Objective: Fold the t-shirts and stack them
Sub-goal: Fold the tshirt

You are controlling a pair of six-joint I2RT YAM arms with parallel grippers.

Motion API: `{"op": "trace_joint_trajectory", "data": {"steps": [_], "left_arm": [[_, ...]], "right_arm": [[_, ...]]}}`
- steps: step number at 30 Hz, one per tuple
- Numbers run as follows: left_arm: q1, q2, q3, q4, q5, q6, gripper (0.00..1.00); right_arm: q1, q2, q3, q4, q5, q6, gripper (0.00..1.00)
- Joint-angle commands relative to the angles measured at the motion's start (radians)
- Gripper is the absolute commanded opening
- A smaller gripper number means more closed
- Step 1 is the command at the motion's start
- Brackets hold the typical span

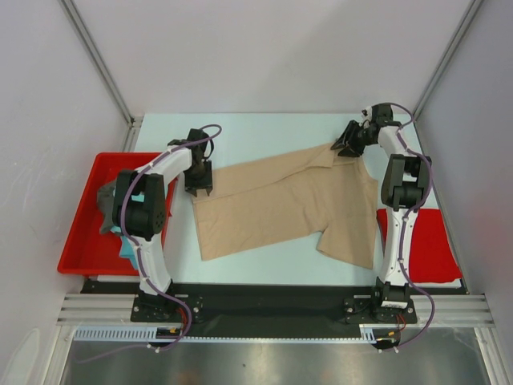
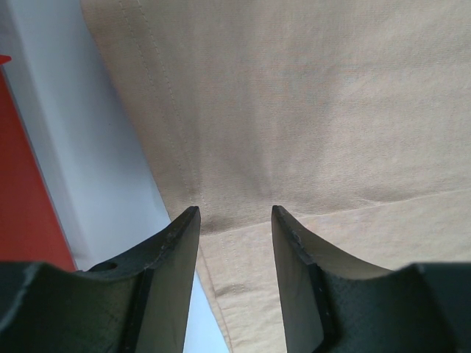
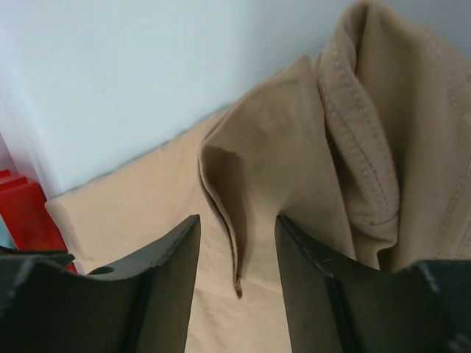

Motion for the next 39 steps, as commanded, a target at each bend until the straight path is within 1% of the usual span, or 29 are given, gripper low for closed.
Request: {"op": "trace_joint_trajectory", "data": {"steps": [1, 5, 12, 15, 16, 18, 19, 20, 21, 22, 23, 25, 27, 31, 37, 39], "left_arm": [[-0.004, -0.024, 0.005, -0.006, 0.007, -0.003, 0.49], [-0.004, -0.015, 0.016, -0.006, 0.011, -0.003, 0.49], [-0.004, -0.001, 0.045, -0.017, 0.011, -0.001, 0.49], [-0.004, -0.001, 0.044, -0.014, 0.011, -0.003, 0.49], [-0.004, 0.000, 0.042, -0.012, 0.011, -0.001, 0.49], [-0.004, -0.001, 0.037, -0.012, 0.008, -0.001, 0.49], [-0.004, 0.000, 0.037, -0.011, 0.008, -0.001, 0.49], [-0.004, 0.000, 0.036, -0.009, 0.008, -0.001, 0.49], [-0.004, -0.001, 0.031, -0.008, 0.007, -0.001, 0.49], [-0.004, -0.003, 0.028, -0.005, 0.008, -0.001, 0.49], [-0.004, -0.003, 0.025, 0.000, 0.010, -0.003, 0.49], [-0.004, -0.003, 0.014, 0.004, 0.013, -0.006, 0.49], [-0.004, -0.003, 0.002, 0.012, 0.016, -0.007, 0.49], [-0.004, -0.010, -0.019, 0.027, 0.022, -0.012, 0.49], [-0.004, -0.024, -0.052, 0.044, 0.022, -0.011, 0.49], [-0.004, -0.027, -0.061, 0.050, 0.022, -0.009, 0.49]], "right_arm": [[0.001, 0.015, 0.046, 0.025, -0.029, -0.020, 0.48], [0.012, 0.021, 0.047, 0.050, -0.043, 0.008, 0.42], [0.012, 0.036, 0.027, 0.134, -0.092, 0.115, 0.41], [0.012, 0.033, 0.023, 0.151, -0.111, 0.163, 0.30], [0.012, 0.026, 0.015, 0.156, -0.117, 0.198, 0.23], [0.012, 0.006, -0.018, 0.169, -0.137, 0.244, 0.18], [0.010, -0.023, -0.067, 0.188, -0.137, 0.267, 0.12], [0.009, -0.040, -0.098, 0.203, -0.147, 0.331, 0.08], [0.006, -0.057, -0.129, 0.250, -0.154, 0.365, 0.03], [0.004, -0.077, -0.202, 0.272, -0.155, 0.411, 0.00], [0.004, -0.115, -0.232, 0.287, -0.151, 0.484, 0.00], [0.004, -0.151, -0.285, 0.291, -0.129, 0.554, 0.00], [0.004, -0.201, -0.338, 0.233, -0.071, 0.610, 0.00], [0.007, -0.284, -0.402, 0.145, 0.039, 0.655, 0.00], [-0.002, -0.390, -0.497, 0.119, 0.136, 0.723, 0.00], [-0.007, -0.410, -0.516, 0.076, 0.174, 0.747, 0.00]]}}
